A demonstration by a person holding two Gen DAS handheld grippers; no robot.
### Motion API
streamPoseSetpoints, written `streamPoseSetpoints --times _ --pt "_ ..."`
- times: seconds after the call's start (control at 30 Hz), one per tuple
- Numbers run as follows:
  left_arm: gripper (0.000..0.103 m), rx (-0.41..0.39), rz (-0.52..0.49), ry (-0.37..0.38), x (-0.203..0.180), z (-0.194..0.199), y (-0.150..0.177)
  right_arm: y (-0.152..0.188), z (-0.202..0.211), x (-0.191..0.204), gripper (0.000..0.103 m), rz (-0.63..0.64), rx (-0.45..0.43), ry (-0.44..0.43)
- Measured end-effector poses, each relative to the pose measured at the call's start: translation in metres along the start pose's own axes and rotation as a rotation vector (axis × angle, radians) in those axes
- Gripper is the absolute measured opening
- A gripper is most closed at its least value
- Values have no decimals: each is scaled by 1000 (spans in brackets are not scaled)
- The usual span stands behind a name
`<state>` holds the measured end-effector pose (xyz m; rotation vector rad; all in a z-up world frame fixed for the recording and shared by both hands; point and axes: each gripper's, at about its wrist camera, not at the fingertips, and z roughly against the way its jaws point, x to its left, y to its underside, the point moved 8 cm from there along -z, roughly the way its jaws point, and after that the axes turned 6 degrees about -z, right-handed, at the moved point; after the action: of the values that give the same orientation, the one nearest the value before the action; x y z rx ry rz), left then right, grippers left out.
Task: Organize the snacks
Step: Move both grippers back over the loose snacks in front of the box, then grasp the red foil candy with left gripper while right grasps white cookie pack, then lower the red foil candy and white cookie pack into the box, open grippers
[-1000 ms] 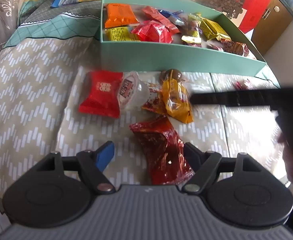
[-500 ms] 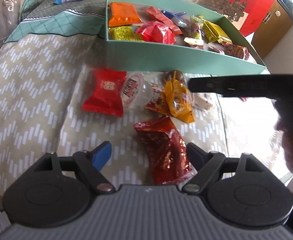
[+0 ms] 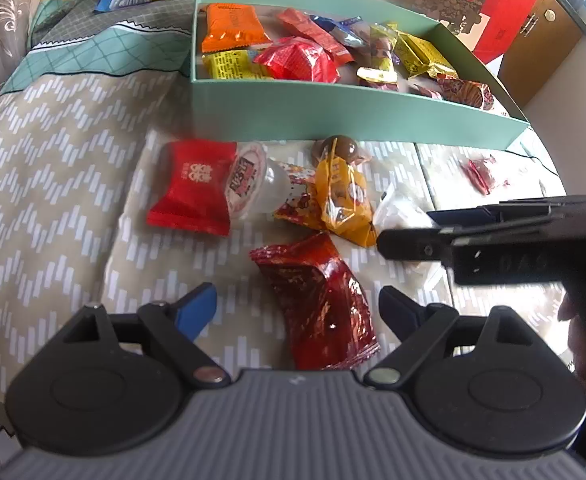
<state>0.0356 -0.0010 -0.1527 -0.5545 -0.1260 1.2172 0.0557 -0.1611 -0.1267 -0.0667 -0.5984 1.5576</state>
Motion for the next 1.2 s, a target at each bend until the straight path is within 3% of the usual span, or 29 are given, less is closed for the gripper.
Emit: streamPoseSetpoints --times 0.07,0.13,0.17,0.2,0.33,0.37,0.43,0.47,0.77,1.03,1.2 --pt "89 1 -3 -3 1 0 1 4 -2 8 60 57 -9 47" --pt "89 6 -19 -13 0 0 2 6 -4 12 48 105 -26 110" --pt "89 7 -21 -16 0 -1 2 6 -4 12 34 147 -40 158" --pt "89 8 -22 -17 0 -1 1 6 -3 11 33 154 -44 165" --pt "88 11 -34 -33 0 -2 0 1 9 -13 32 -7 -63 131" --pt "83 9 -41 -42 -1 -2 -1 0 14 -20 32 -60 -68 108" --pt "60 -9 -80 -76 -6 -1 -3 1 22 -31 32 -131 -82 81" --pt "35 -14 -100 -70 -10 -1 -5 3 24 -35 32 -150 -88 75" --pt "30 -33 -105 2 -31 15 -15 3 56 -52 32 -232 -169 32" --pt "30 -139 -126 66 -54 52 -55 -12 78 -68 32 -291 -245 -13" --pt "30 -137 -139 59 -60 50 -66 -12 82 -72 32 -314 -255 -19"
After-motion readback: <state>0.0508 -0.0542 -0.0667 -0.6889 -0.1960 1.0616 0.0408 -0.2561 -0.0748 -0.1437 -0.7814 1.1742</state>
